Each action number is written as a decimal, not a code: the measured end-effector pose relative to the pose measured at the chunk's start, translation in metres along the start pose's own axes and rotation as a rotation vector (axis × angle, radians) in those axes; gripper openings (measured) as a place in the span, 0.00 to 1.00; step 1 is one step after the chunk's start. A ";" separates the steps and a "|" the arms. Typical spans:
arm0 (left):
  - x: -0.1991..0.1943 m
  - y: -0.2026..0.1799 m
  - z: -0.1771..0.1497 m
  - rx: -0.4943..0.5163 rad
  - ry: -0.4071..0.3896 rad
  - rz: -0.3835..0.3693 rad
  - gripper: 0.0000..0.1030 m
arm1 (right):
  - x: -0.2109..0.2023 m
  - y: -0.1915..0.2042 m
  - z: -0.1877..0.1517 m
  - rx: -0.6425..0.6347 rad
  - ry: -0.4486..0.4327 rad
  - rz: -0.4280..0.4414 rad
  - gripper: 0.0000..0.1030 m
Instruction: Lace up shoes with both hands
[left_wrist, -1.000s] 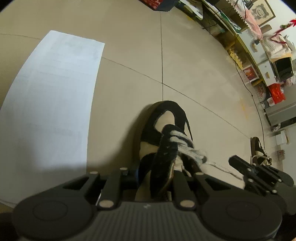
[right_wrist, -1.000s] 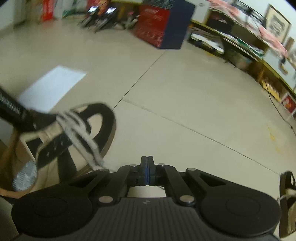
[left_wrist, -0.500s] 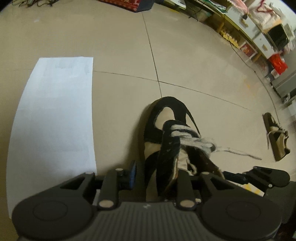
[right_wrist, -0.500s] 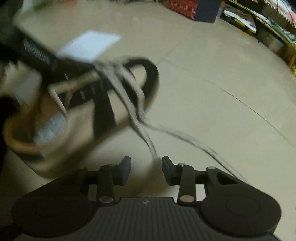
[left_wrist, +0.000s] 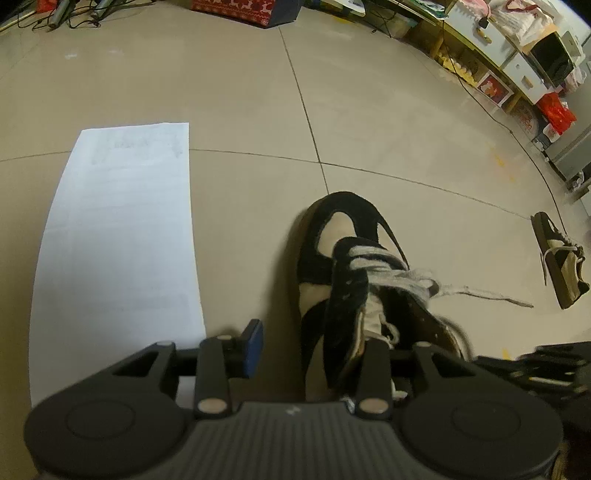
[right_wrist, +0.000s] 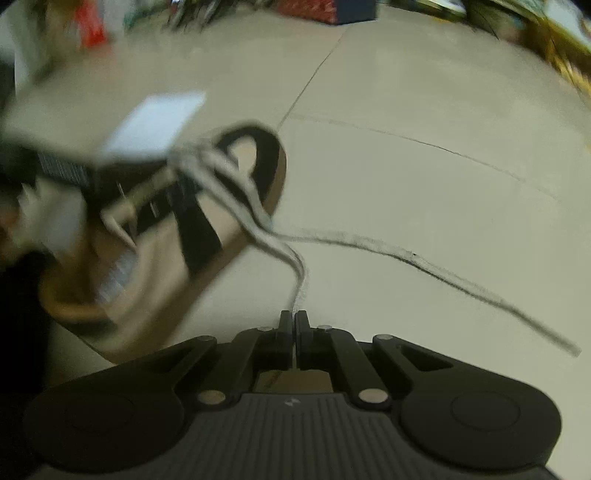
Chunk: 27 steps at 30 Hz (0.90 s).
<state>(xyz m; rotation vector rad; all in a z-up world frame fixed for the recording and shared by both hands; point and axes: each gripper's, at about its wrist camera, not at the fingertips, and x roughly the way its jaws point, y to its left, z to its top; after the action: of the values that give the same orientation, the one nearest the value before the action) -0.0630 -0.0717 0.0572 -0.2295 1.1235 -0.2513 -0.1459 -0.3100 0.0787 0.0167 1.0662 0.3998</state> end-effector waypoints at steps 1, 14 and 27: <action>-0.001 0.000 0.000 0.004 0.000 0.001 0.38 | -0.011 -0.006 0.002 0.053 -0.020 0.066 0.01; 0.000 0.001 -0.001 -0.021 0.012 -0.066 0.16 | -0.093 -0.058 0.012 0.175 -0.060 0.569 0.02; -0.002 0.000 -0.002 0.016 0.037 -0.073 0.18 | -0.029 -0.068 0.013 0.204 0.036 0.167 0.08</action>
<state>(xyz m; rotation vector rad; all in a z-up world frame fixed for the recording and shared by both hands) -0.0658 -0.0712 0.0578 -0.2532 1.1503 -0.3303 -0.1264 -0.3800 0.0958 0.2827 1.1412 0.4414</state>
